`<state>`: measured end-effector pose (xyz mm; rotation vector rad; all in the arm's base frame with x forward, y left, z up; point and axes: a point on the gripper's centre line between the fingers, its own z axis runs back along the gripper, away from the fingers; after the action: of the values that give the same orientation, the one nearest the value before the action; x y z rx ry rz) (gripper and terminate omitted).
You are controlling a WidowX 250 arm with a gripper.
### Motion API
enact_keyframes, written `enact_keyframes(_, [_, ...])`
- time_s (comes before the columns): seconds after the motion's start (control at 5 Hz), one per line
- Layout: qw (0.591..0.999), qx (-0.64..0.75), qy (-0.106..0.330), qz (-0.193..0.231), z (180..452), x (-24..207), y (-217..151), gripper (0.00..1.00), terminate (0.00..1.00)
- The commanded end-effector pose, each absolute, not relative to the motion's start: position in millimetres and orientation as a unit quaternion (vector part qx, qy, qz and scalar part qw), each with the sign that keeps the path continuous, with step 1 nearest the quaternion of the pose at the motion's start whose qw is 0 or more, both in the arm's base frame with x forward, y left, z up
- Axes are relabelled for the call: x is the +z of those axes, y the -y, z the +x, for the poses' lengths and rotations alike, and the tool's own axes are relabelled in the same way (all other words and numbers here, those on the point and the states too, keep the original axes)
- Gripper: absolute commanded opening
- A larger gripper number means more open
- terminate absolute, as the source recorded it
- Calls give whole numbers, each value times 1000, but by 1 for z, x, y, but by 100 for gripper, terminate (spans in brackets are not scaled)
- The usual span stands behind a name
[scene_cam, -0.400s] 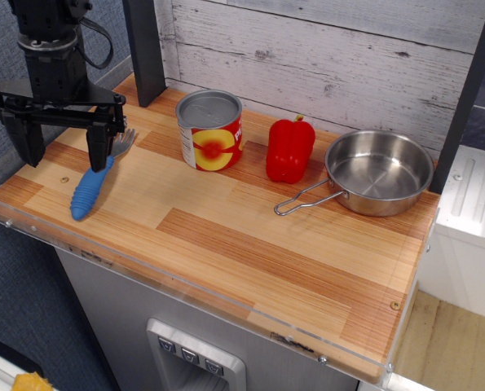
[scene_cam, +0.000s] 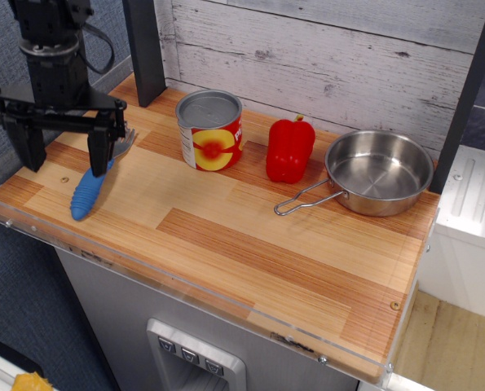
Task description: Place the pot in the front centre of the table
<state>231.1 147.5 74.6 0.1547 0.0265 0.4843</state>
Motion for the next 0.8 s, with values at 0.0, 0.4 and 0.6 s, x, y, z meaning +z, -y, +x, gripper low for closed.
enact_keyframes(0.0, [966,236,-64,86,263,95,-89,100,0])
enact_keyframes(0.4, [931,341,-81,105,288,96,-20,100,0])
enact_keyframes(0.6, [887,454,-36,75,289,103,5,100,0])
